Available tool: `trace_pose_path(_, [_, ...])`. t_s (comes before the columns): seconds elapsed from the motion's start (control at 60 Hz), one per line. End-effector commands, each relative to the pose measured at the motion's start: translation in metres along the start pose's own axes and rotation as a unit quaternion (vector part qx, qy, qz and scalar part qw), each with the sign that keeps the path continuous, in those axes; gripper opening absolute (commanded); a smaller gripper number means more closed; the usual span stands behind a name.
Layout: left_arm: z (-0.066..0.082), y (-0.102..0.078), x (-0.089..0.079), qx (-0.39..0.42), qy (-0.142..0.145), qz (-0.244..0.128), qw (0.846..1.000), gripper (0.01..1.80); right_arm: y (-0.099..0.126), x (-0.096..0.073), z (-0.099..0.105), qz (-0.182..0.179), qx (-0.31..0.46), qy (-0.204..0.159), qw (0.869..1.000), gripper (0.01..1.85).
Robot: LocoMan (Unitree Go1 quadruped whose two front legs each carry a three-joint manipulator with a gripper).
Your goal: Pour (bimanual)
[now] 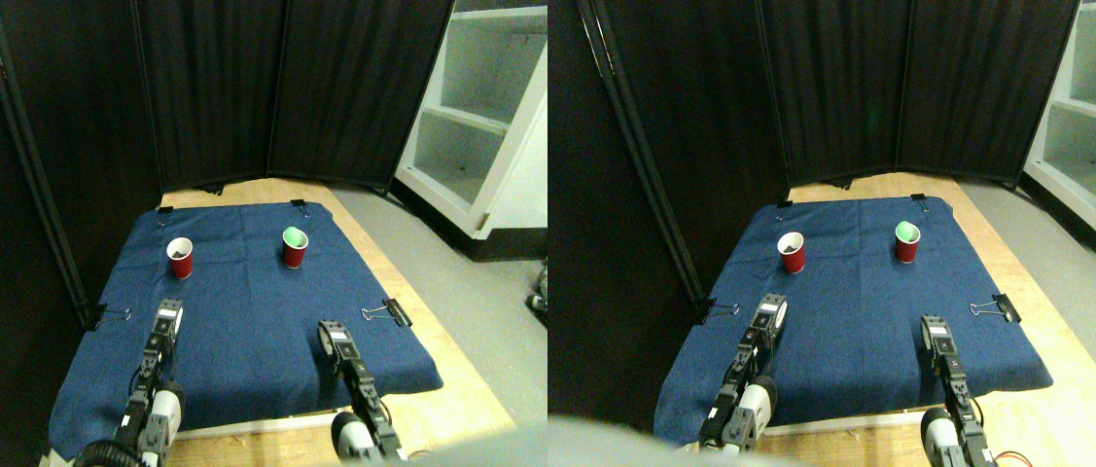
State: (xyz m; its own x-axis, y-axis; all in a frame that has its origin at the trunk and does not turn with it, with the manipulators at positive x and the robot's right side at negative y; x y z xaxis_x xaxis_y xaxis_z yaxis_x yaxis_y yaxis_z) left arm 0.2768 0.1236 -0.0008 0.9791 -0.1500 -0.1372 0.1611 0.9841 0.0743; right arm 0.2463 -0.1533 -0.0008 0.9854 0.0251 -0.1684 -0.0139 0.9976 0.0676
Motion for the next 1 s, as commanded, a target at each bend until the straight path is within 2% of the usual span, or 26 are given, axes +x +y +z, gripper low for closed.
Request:
trace_pose_path(0.017, [0.005, 0.000, 0.000, 0.000, -0.016, -0.001, 1.000, 0.33, 0.001, 0.000, 0.004, 0.002, -0.005, -0.015, 1.000, 0.55])
trace_pose_path(0.283, [0.008, 0.001, 0.001, 0.014, -0.017, -0.011, 1.000, 0.33, 0.002, 0.000, 0.006, -0.001, -0.004, -0.013, 1.000, 0.55])
trace_pose_path(0.383, [0.007, 0.001, 0.002, 0.027, -0.030, -0.022, 0.999, 0.34, 0.001, 0.001, 0.005, 0.006, 0.005, -0.029, 1.000, 0.55])
trace_pose_path(0.433, [0.006, 0.002, 0.004, 0.034, -0.034, -0.029, 0.998, 0.74, 0.001, 0.003, 0.006, 0.020, 0.027, -0.053, 0.998, 0.54])
trace_pose_path(0.5, [0.006, 0.002, 0.008, 0.007, -0.043, -0.032, 0.999, 0.91, 0.002, 0.004, 0.008, 0.030, 0.043, -0.068, 0.996, 0.52])
trace_pose_path(0.55, [0.008, 0.002, 0.010, 0.001, -0.048, -0.034, 0.998, 0.91, 0.003, 0.005, 0.011, 0.036, 0.050, -0.075, 0.995, 0.51])
trace_pose_path(0.65, [0.015, 0.001, 0.017, -0.010, -0.068, -0.055, 0.996, 0.67, 0.005, 0.009, 0.019, 0.047, 0.050, -0.095, 0.993, 0.47])
trace_pose_path(0.733, [0.021, 0.001, 0.021, -0.017, -0.085, -0.060, 0.994, 0.63, 0.006, 0.014, 0.026, 0.060, 0.065, -0.119, 0.989, 0.45])
trace_pose_path(0.85, [0.026, 0.002, 0.024, -0.027, -0.092, -0.057, 0.994, 0.67, 0.007, 0.020, 0.034, 0.042, 0.103, -0.131, 0.985, 0.47])
trace_pose_path(0.883, [0.029, 0.002, 0.026, -0.045, -0.100, -0.045, 0.993, 0.69, 0.009, 0.021, 0.039, 0.022, 0.124, -0.121, 0.985, 0.49])
trace_pose_path(1.0, [0.035, 0.003, 0.031, -0.083, -0.113, -0.021, 0.990, 0.73, 0.012, 0.029, 0.046, 0.013, 0.182, -0.126, 0.975, 0.54])
